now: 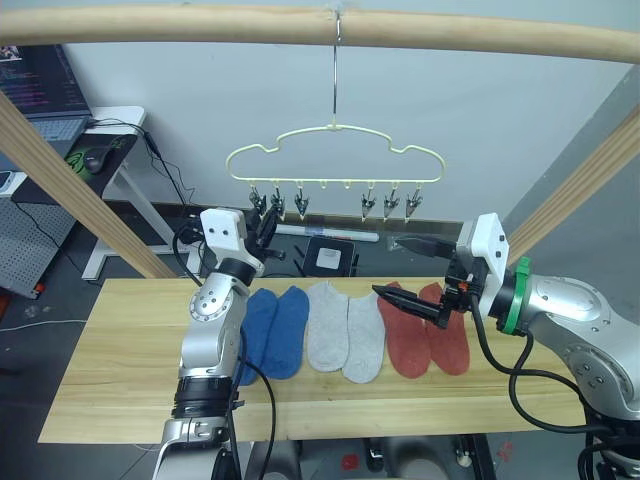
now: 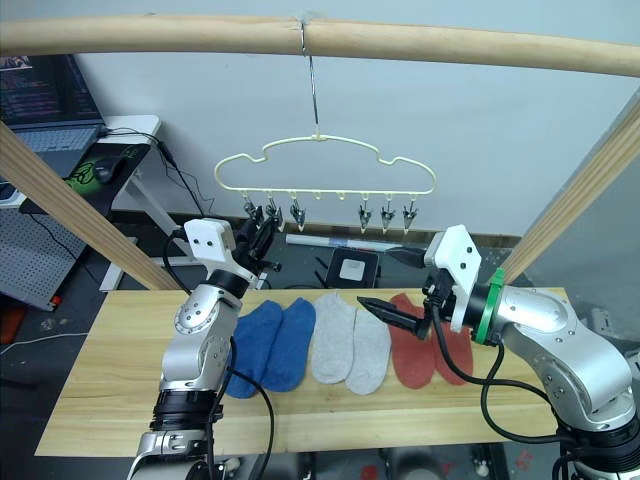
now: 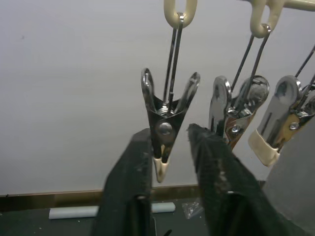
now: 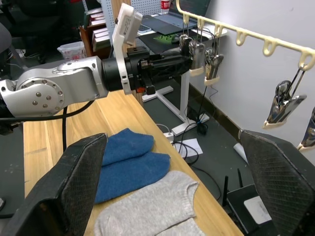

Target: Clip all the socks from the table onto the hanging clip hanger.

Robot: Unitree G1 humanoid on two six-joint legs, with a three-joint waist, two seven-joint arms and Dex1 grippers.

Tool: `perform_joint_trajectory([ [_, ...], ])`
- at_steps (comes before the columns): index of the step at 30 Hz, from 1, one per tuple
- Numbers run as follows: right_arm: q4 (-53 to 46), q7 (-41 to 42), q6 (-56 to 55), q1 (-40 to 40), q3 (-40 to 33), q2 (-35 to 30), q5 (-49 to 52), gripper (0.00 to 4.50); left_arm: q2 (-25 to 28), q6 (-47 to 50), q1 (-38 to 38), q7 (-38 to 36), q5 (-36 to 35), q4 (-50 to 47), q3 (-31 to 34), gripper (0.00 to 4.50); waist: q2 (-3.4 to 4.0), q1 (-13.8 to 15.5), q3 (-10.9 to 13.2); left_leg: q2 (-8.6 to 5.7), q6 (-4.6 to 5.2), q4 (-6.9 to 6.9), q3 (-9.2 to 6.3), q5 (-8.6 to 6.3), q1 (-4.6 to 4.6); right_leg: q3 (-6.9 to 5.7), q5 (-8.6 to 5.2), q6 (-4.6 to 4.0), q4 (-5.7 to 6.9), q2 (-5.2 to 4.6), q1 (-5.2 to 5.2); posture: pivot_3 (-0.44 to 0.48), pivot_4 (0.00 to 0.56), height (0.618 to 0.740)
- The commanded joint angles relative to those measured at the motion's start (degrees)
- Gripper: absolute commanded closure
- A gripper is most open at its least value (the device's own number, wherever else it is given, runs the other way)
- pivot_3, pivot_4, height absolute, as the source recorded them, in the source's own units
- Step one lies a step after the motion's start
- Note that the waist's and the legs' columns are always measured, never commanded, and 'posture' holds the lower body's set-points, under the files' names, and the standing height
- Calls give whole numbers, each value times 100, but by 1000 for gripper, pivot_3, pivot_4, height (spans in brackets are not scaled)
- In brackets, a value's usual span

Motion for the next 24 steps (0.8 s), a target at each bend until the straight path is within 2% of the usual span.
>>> perform_joint_trajectory([
  [1,-231,-29,-72,13,-166,-48,90,0,10,-105,-113,38,8,-183,27,3229,0,0,0,0,0,0,-1,0,-1,0,0,0,-1,0,0,-145,253,735],
  [24,-202,-2,-110,2,-125,-59,46,0,48,431,6,121,-387,-1000,201,3229,0,0,1,-1,0,0,-2,0,-2,-3,-3,4,-1,0,0,-140,249,735],
])
